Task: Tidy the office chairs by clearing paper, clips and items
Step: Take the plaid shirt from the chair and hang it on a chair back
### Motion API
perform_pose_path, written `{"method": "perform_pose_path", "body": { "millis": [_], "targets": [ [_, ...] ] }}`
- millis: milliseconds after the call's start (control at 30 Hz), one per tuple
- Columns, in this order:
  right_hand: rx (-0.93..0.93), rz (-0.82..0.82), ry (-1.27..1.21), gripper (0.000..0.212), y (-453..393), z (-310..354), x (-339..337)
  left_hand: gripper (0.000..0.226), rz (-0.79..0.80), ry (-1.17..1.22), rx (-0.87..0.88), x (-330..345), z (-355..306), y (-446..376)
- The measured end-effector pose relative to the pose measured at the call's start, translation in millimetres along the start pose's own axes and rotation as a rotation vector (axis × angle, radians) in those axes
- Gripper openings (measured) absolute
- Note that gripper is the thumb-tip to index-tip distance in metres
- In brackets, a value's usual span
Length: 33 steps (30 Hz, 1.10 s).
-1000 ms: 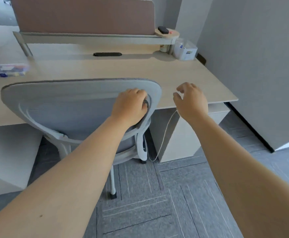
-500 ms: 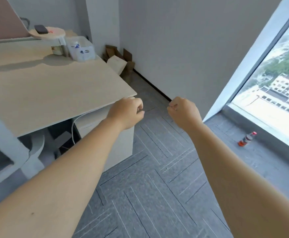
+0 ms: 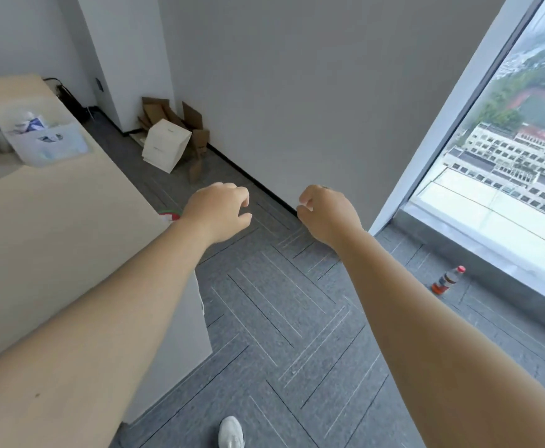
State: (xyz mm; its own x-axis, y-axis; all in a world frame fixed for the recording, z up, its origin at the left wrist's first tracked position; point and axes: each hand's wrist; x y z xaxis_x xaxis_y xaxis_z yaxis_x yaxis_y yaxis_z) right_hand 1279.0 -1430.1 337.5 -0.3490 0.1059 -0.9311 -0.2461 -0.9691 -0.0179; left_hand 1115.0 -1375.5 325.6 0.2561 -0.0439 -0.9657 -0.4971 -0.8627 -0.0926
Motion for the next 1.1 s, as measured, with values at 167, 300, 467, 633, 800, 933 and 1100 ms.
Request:
{"method": "perform_pose_path", "body": {
  "millis": [167,300,467,633,800,933,1100],
  "targets": [
    [-0.038,0.01,0.036,0.028,-120.6,12.1,-8.0,0.031,0.0,-0.054,-0.048,-16.4,46.9,-100.4],
    [-0.081,0.069,0.054,0.028,-204.1,24.1,1.6,0.031,0.027,-0.088,-0.106,-16.4,86.2,-160.3],
    [-0.213,0.149,0.052,0.028,-311.2,42.9,35.0,0.029,0.02,-0.091,-0.276,-0.1,143.1,-226.3],
    [-0.418,0.209,0.047,0.029,-438.7,52.2,66.6,0.029,-0.01,-0.086,-0.459,13.6,187.6,-314.8],
    [-0.514,0.302,0.088,0.032,-566.6,60.6,70.1,0.03,-0.023,-0.038,-0.603,4.7,211.1,-411.9],
    [-0.586,0.363,0.075,0.03,-640.6,78.8,84.2,0.031,-0.015,-0.027,-0.705,-2.5,241.2,-469.6],
    [-0.665,0.419,0.111,0.03,-723.2,115.2,104.9,0.032,0.019,0.003,-0.779,6.9,294.1,-531.1]
  ]
}}
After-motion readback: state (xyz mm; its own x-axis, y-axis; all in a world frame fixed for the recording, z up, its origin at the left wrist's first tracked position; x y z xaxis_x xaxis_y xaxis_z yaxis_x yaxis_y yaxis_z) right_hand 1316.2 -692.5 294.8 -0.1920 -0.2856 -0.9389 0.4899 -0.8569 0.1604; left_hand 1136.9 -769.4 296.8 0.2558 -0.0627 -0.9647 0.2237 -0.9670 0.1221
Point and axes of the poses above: each hand's wrist, its own y-axis away from the middle knuckle, its own x-axis out of the palm, z = x × y, and after that the axes turned 2 degrees about y, right-handed
